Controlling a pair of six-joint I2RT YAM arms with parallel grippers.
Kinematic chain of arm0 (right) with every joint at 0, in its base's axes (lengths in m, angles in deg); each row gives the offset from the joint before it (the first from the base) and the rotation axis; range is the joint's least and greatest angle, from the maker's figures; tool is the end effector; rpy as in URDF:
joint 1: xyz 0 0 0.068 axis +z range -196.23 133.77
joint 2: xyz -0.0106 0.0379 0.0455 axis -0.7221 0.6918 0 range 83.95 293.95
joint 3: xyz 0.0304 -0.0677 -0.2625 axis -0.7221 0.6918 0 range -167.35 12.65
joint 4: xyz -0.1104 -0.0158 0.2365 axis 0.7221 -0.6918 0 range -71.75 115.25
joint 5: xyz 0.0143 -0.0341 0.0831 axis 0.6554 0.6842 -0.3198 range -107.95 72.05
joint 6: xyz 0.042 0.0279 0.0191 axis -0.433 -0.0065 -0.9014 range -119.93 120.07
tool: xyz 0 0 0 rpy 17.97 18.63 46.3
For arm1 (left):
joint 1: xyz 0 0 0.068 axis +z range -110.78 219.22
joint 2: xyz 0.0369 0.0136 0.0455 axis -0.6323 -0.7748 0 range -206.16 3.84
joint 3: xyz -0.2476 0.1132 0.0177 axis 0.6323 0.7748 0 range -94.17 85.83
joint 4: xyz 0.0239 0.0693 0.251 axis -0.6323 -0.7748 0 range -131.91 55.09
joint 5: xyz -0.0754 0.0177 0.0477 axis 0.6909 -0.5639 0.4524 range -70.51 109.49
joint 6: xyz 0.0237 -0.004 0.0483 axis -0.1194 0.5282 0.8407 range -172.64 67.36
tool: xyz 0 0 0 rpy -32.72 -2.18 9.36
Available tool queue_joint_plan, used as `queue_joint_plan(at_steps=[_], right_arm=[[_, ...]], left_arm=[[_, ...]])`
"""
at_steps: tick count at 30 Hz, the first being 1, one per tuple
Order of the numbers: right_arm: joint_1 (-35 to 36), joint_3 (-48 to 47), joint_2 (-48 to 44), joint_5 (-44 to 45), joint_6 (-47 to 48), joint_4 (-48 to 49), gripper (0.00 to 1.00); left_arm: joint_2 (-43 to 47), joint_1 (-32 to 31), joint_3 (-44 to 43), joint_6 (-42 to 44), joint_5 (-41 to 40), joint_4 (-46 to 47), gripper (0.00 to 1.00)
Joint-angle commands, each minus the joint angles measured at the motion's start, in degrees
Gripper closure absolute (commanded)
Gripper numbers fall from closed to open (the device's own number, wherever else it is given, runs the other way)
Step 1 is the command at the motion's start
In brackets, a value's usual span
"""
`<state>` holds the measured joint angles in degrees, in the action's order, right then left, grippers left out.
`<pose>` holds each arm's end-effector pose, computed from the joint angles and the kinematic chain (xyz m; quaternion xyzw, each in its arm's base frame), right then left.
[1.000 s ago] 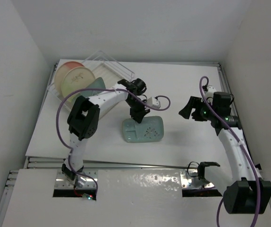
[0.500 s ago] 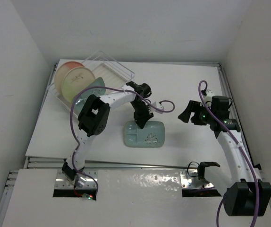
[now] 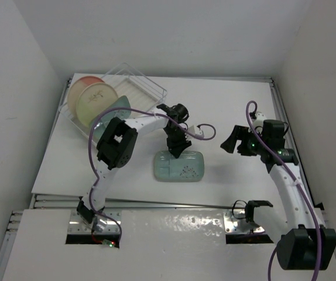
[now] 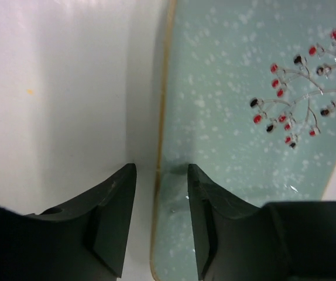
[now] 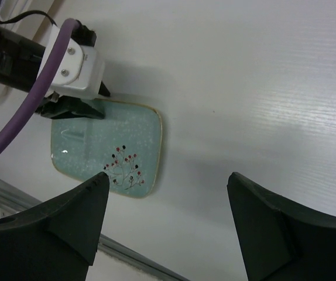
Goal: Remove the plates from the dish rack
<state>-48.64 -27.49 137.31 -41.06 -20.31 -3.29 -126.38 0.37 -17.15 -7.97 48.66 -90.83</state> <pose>0.1949 0.0057 0.2566 0.0964 0.8927 0.2431 0.3669 0.3382 -0.2949 0.1519 0.6546 0.7106 -0.2481 0.0704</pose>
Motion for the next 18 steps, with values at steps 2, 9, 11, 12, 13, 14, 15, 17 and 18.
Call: queue_joint_plan(at_steps=[2, 9, 11, 12, 13, 14, 15, 17, 18], right_arm=[[0.39, -0.99, -0.89, -0.18, 1.31, 0.50, 0.19], [0.31, -2.84, -0.89, -0.18, 1.75, -0.29, 0.19], [0.31, -3.19, -0.98, -0.18, 1.66, -0.29, 0.19], [0.31, -3.36, -0.89, -0.18, 1.49, -0.12, 0.18], [0.31, -3.89, -0.89, -0.53, 1.22, 0.23, 0.18], [0.31, -4.24, -0.81, -1.05, 0.61, 0.41, 0.18], [0.31, -4.85, -0.72, -1.75, 0.26, 0.58, 0.17], [0.39, -6.35, -0.63, -5.79, 0.52, 0.24, 0.16], [0.31, -6.53, -0.89, -6.76, 0.69, 0.15, 0.16]], left_arm=[[0.67, -0.44, -0.11, -0.01, -4.03, 6.96, 0.60], [2.59, -0.44, -1.25, -1.33, -3.68, 8.02, 0.59], [3.91, -0.35, -3.01, -3.00, -3.16, 8.28, 0.59], [4.35, -0.44, -3.80, -3.79, -2.28, 8.02, 0.59], [5.48, -0.26, -5.98, -4.06, -1.66, 6.89, 0.59], [6.37, -0.09, -7.22, -4.15, 0.08, 6.10, 0.58], [7.24, 0.26, -8.37, -4.50, 1.49, 5.39, 0.57], [11.37, 2.28, -10.05, -5.98, 6.67, 3.98, 0.53], [14.60, 4.38, -9.61, -7.47, 8.17, 4.33, 0.52]])
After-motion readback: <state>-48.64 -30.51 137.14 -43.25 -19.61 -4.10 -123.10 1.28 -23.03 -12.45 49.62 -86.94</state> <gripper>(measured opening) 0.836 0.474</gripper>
